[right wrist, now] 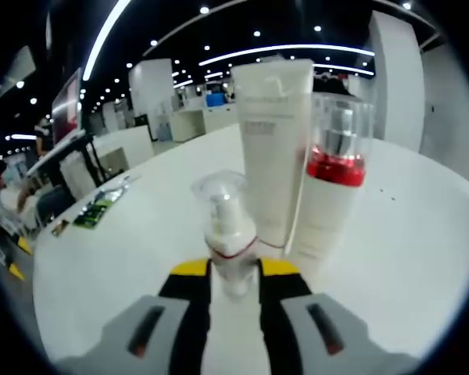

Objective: Arrange the skincare products in the storage area until every visible bottle or jar stands upright without overlapping.

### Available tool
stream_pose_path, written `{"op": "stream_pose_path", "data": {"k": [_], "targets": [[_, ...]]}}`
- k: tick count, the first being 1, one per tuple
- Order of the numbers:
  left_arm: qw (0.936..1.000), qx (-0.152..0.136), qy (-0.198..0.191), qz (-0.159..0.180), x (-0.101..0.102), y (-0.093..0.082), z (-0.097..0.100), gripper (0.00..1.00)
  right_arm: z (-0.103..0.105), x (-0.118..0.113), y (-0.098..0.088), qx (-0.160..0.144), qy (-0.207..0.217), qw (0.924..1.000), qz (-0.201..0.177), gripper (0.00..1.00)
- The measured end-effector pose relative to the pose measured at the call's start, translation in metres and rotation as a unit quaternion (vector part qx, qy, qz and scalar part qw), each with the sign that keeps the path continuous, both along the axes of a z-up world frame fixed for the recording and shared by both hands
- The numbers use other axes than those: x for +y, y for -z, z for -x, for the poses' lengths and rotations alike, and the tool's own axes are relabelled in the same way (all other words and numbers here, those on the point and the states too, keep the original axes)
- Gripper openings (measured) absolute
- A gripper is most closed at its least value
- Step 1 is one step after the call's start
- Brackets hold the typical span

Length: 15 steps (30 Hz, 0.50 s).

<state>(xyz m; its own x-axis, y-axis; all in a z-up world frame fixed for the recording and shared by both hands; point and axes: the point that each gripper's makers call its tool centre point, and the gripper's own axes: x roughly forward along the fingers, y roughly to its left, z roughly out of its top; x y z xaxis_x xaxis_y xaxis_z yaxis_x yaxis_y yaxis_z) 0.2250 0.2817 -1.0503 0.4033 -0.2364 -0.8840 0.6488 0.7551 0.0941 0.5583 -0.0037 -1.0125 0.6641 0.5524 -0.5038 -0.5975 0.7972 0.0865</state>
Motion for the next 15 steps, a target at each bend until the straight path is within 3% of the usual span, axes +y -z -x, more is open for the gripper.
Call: {"op": "stream_pose_path", "data": {"k": [15], "targets": [[1.0000, 0.001, 0.000, -0.001, 0.0002, 0.0002, 0.0005, 0.41, -0.0088, 0.0002, 0.0017, 0.010, -0.013, 0.9998, 0.007, 0.20]]}}
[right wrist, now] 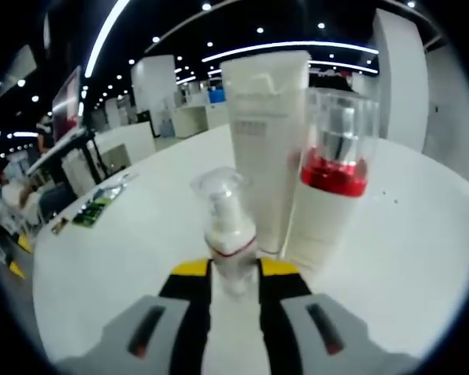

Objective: Arrange the skincare products in the storage area until every visible bottle or jar stands upright without overlapping.

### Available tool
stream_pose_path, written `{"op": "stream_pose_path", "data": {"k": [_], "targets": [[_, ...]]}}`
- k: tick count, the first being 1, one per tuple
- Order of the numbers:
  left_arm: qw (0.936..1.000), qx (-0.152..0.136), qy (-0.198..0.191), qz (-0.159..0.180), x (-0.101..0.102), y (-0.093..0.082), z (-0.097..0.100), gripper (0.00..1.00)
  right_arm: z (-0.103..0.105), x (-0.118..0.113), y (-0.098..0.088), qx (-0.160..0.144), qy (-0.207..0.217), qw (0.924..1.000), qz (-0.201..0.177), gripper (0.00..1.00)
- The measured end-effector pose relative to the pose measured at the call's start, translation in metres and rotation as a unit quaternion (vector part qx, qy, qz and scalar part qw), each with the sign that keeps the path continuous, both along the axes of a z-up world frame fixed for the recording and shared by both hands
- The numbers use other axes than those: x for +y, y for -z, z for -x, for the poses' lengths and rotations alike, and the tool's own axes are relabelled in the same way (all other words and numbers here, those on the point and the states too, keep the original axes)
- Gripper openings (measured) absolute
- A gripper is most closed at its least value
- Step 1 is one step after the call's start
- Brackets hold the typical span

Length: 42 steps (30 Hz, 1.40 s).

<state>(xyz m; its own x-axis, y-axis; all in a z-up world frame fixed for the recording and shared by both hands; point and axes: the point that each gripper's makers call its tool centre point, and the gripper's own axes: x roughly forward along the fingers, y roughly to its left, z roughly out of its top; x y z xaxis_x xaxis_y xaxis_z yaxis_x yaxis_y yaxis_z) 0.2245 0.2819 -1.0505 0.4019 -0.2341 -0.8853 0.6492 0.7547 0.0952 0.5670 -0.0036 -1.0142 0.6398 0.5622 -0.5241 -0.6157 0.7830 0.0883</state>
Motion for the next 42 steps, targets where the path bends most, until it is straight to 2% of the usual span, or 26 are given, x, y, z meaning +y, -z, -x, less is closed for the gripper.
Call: {"op": "stream_pose_path", "data": {"k": [9, 18, 25, 42], "targets": [[1.0000, 0.002, 0.000, -0.002, 0.001, 0.001, 0.000, 0.40, -0.002, 0.001, 0.003, 0.007, -0.001, 1.0000, -0.001, 0.20], [1.0000, 0.003, -0.001, -0.002, 0.001, 0.001, 0.001, 0.40, 0.007, -0.007, 0.012, 0.019, 0.014, 0.9997, -0.010, 0.21], [1.0000, 0.004, 0.000, -0.002, 0.001, 0.001, 0.001, 0.39, 0.005, -0.016, 0.007, 0.021, 0.035, 0.9986, -0.033, 0.21], [1.0000, 0.005, 0.000, -0.001, 0.001, 0.001, 0.001, 0.38, -0.003, -0.020, 0.007, 0.028, 0.063, 0.9964, -0.050, 0.20]]}}
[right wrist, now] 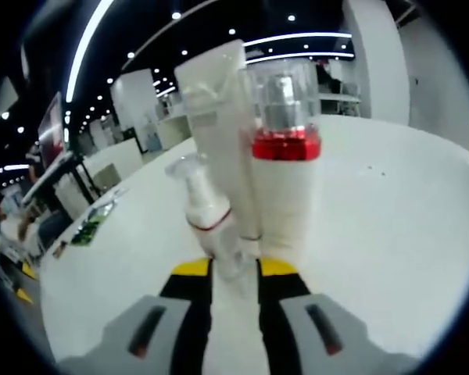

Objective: Arrange the skincare products in the storage area until every visible bottle or jar stands upright without overlapping.

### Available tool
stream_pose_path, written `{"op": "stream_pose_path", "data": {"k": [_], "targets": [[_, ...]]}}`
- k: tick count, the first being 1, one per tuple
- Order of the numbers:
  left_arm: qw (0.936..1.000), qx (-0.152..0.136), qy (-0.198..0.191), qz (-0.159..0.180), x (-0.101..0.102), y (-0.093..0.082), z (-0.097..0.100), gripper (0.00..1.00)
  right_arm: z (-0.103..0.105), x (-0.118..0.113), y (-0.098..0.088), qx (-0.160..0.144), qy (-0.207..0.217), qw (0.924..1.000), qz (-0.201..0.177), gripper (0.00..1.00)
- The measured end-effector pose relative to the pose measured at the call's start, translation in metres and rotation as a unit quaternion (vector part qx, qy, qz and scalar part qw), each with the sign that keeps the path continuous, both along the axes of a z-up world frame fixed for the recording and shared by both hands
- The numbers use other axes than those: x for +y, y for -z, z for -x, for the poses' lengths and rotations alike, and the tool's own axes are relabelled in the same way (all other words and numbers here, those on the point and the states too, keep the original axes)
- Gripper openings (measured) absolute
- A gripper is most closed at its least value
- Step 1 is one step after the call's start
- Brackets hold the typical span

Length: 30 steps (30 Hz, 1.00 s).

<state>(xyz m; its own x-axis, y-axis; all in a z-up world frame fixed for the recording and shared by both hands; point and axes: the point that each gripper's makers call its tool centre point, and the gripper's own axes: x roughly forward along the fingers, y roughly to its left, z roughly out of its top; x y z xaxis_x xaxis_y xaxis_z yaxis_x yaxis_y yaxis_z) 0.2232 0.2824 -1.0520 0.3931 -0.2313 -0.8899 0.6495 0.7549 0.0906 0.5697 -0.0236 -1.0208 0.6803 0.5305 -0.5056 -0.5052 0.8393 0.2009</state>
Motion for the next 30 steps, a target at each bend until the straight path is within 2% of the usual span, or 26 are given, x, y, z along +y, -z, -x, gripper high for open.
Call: {"op": "stream_pose_path", "data": {"k": [13, 15, 16, 18, 30], "targets": [[1.0000, 0.002, 0.000, -0.001, 0.000, 0.001, 0.000, 0.38, 0.003, 0.003, 0.003, 0.011, 0.008, 0.9998, -0.016, 0.21], [1.0000, 0.003, 0.000, -0.002, 0.001, 0.001, 0.000, 0.38, 0.005, 0.005, 0.003, 0.017, 0.010, 0.9995, -0.026, 0.23], [1.0000, 0.003, 0.000, -0.002, 0.001, 0.001, 0.000, 0.38, 0.004, 0.007, 0.002, 0.023, 0.023, 0.9983, -0.047, 0.24], [1.0000, 0.002, 0.001, -0.002, 0.001, 0.001, 0.000, 0.38, -0.001, 0.006, -0.004, 0.017, 0.036, 0.9972, -0.063, 0.24], [1.0000, 0.001, -0.001, -0.002, 0.001, 0.000, 0.000, 0.38, -0.007, 0.012, -0.009, 0.010, 0.038, 0.9970, -0.066, 0.26]]}}
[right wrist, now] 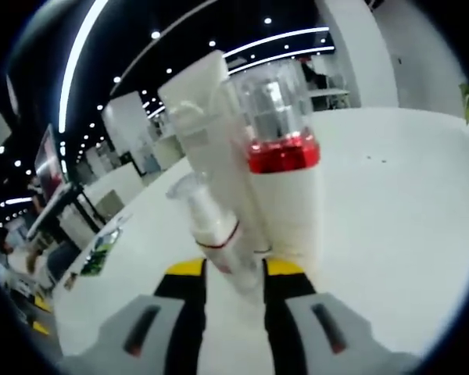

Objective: Arrange the skincare products in the storage area until every visible bottle or jar stands upright without overlapping.

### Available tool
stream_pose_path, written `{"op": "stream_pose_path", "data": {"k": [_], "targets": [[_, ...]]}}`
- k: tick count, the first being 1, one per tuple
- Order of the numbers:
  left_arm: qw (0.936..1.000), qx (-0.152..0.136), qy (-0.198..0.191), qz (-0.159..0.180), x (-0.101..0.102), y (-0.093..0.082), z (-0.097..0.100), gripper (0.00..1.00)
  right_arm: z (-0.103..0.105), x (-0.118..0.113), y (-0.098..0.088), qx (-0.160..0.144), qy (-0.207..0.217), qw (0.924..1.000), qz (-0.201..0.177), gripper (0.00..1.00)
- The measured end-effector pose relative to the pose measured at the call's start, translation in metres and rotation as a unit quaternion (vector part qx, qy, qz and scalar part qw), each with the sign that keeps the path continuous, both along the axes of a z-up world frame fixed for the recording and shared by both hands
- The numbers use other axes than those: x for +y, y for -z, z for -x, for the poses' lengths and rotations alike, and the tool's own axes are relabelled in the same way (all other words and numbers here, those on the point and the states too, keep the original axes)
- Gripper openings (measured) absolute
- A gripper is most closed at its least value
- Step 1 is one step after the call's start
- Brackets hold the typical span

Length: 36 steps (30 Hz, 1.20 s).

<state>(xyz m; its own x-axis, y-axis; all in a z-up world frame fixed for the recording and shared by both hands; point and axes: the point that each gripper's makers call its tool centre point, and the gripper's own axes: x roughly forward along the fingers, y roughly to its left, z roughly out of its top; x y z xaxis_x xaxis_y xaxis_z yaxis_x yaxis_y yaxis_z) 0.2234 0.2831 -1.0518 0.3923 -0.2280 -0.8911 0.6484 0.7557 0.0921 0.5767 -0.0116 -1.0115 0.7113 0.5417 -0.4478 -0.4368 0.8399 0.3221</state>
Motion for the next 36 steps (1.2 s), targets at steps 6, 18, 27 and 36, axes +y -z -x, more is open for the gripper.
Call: {"op": "stream_pose_path", "data": {"k": [6, 18, 27, 36], "targets": [[1.0000, 0.000, 0.000, -0.001, 0.000, 0.000, 0.000, 0.38, -0.002, 0.000, 0.002, 0.003, 0.003, 1.0000, -0.001, 0.26], [1.0000, -0.001, 0.000, -0.001, 0.001, 0.000, 0.000, 0.38, 0.021, 0.002, -0.001, -0.005, -0.015, 0.9998, 0.012, 0.28], [1.0000, -0.001, 0.001, -0.002, 0.001, 0.000, 0.000, 0.38, 0.058, -0.001, -0.016, -0.033, -0.059, 0.9965, 0.050, 0.43], [1.0000, -0.002, 0.002, -0.003, 0.000, -0.001, 0.000, 0.38, 0.081, -0.040, -0.021, -0.027, -0.070, 0.9943, 0.076, 0.51]]}}
